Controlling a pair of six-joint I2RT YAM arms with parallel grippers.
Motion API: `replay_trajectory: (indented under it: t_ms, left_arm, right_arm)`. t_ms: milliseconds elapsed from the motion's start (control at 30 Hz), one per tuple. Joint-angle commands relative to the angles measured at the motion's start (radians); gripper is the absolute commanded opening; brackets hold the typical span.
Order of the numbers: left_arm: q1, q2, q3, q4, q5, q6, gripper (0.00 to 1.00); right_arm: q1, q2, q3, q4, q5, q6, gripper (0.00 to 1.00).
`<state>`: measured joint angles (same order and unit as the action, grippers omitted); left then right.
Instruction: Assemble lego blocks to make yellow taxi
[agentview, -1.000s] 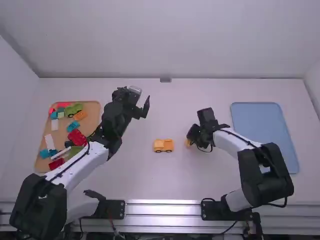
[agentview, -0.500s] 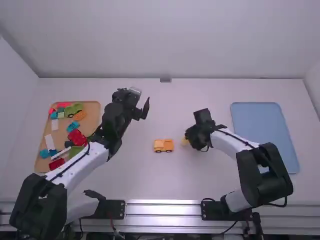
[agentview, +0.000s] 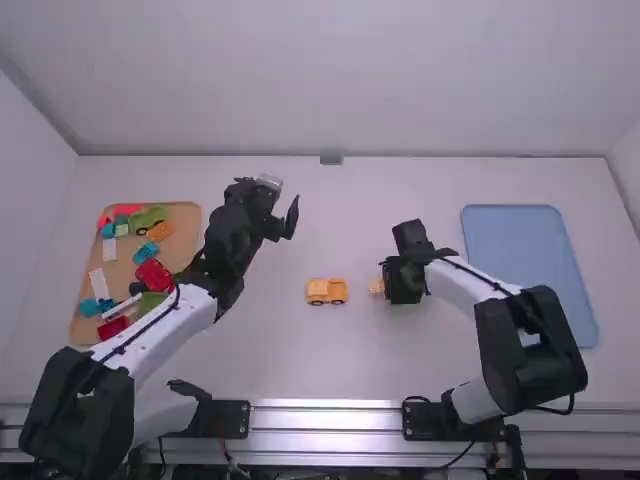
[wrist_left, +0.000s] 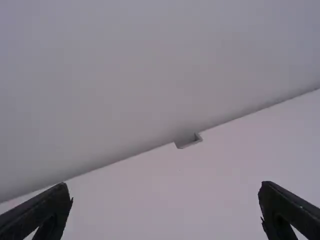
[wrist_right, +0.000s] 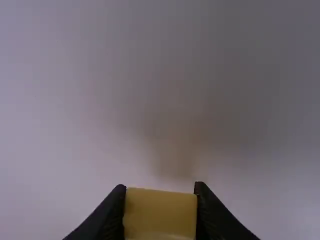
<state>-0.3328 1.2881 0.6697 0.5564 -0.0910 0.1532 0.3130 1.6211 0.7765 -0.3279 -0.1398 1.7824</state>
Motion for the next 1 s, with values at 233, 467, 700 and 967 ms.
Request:
replay_trajectory:
  t_ms: [233, 467, 700, 967]
  left_arm:
    - [0.0, -0.011, -0.007, -0.002, -0.005, -0.006, 0.99]
    - [0.0, -0.011, -0.007, -0.002, -0.004, -0.006, 0.99]
    - [0.0, -0.011, -0.007, -0.003, -0.004, -0.006, 0.99]
    - [0.0, -0.011, -0.007, 0.0, -0.004, -0.006, 0.99]
  right_arm:
    - [-0.003, 0.148, -0.005, 0.072, -0.086, 0.074, 0.0]
    - [-0.042, 0.158, -0.003, 0.08, -0.119, 0.066, 0.13]
    - [-0.064, 0.158, -0.002, 0.082, -0.152, 0.042, 0.99]
    - [-0.082, 0.137, 0.114, -0.016, -0.179, -0.114, 0.99]
